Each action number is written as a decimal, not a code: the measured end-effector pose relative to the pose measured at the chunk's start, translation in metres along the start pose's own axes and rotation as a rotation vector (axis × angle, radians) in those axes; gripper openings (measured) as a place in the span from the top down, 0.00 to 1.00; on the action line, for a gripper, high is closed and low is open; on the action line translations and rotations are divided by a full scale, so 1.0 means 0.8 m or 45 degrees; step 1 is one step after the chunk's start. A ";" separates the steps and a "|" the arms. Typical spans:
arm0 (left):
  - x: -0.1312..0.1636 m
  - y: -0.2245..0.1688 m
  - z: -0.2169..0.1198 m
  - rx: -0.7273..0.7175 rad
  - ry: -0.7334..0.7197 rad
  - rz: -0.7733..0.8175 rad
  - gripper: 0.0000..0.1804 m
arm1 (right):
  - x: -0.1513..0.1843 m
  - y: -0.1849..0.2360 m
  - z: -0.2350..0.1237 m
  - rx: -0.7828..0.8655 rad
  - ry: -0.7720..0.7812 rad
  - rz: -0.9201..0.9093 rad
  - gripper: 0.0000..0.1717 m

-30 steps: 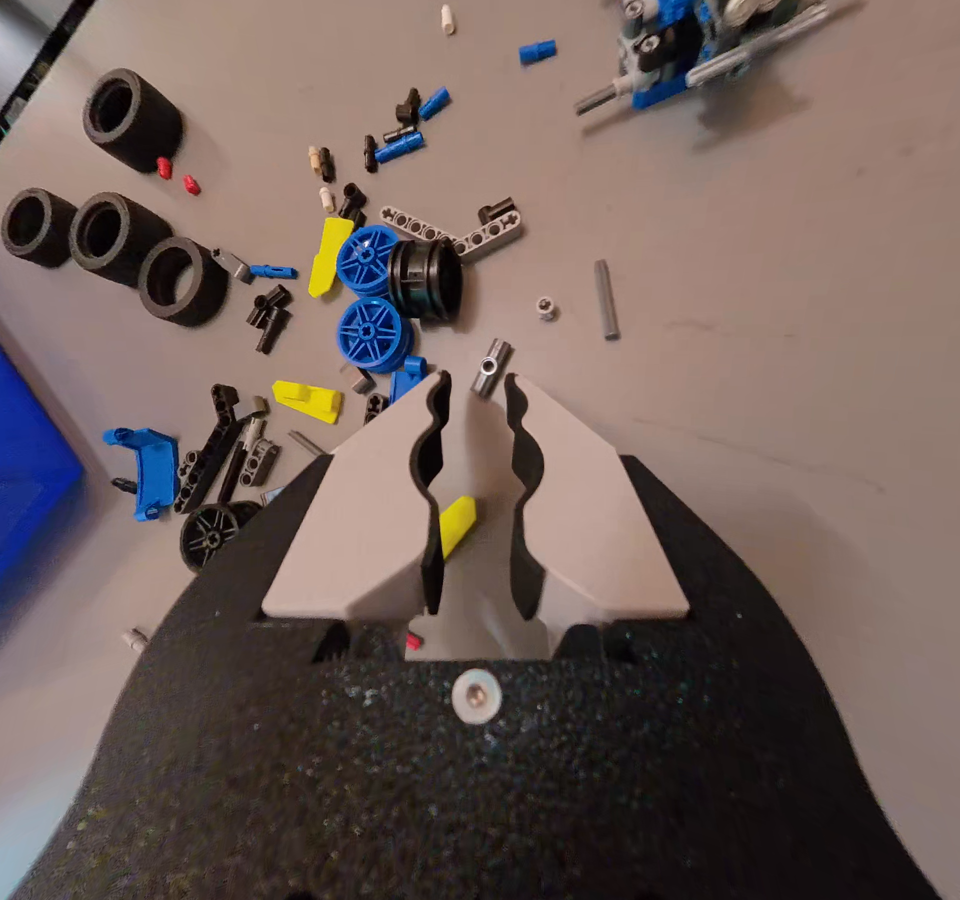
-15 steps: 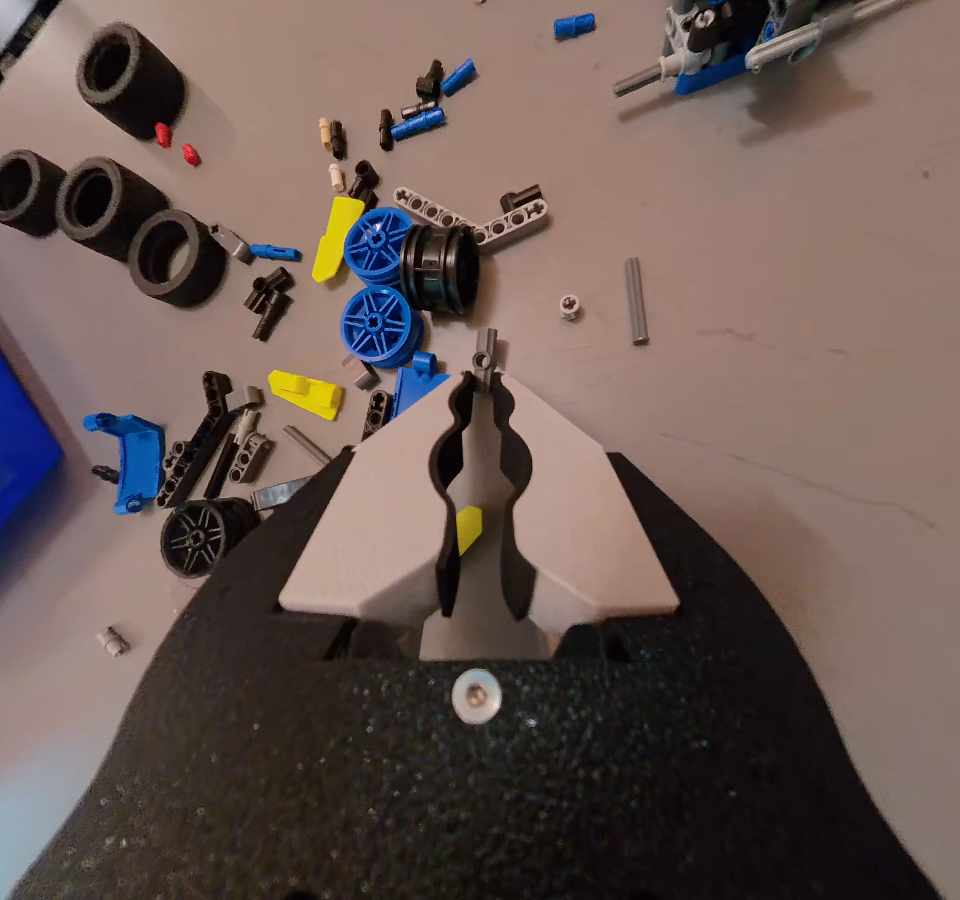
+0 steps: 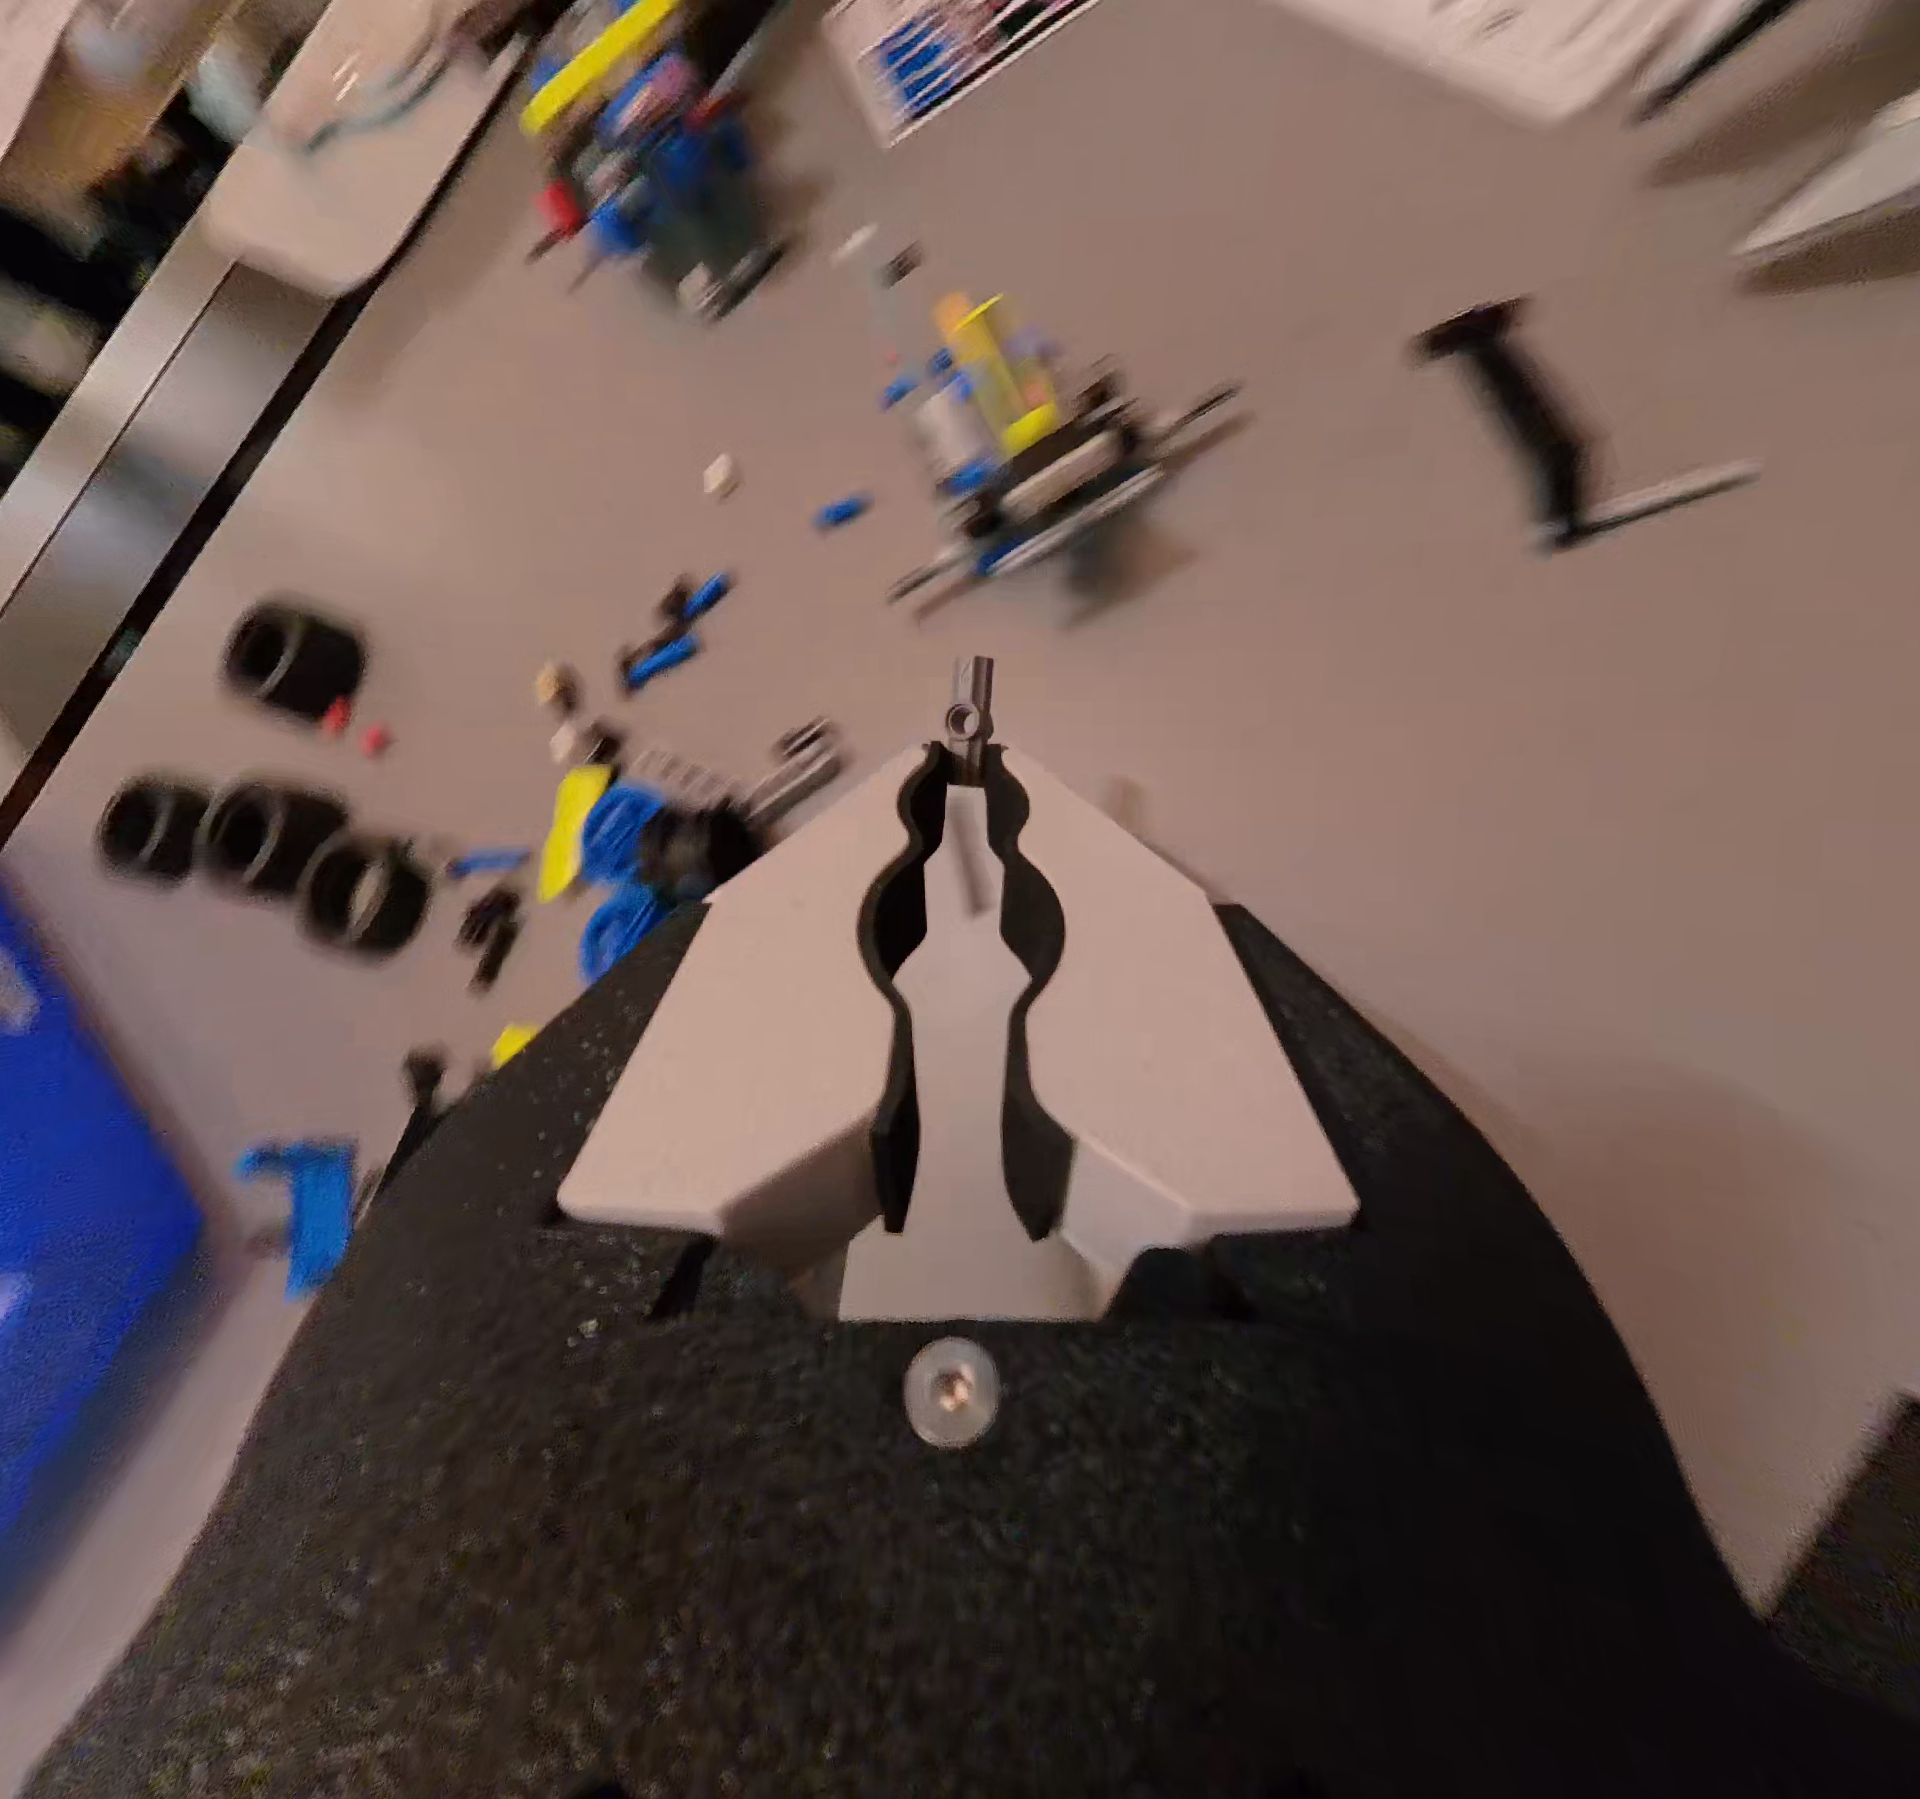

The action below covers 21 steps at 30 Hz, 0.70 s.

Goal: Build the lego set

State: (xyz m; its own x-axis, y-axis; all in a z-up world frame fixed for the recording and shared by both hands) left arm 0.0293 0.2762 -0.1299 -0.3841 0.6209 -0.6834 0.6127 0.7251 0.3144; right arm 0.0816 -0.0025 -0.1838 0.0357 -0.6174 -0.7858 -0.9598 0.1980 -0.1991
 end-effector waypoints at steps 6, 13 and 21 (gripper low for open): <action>-0.088 -0.110 0.058 0.430 -0.128 0.309 0.98 | 0.016 -0.008 -0.016 -0.109 0.017 -0.018 0.82; -0.115 -0.161 0.131 0.607 -0.023 0.471 0.98 | 0.023 -0.008 -0.033 -0.159 -0.023 -0.066 0.87; -0.108 -0.153 0.124 0.587 -0.007 0.422 0.93 | 0.023 -0.003 -0.021 -0.219 0.024 -0.127 0.90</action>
State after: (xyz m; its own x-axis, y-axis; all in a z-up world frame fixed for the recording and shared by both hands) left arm 0.0560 0.1046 -0.1748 -0.1171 0.7908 -0.6008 0.9387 0.2856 0.1930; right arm 0.0801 -0.0270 -0.1884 0.1293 -0.6422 -0.7556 -0.9853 0.0029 -0.1710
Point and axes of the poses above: each gripper's, where its closed fingertips meet, z out along the fingers, x out of its underside, y = z × x across the jaws, the point moved 9 cm from there along -z, back along the fingers, and after that the axes turned 2 degrees about z, right-handed, at the moved point
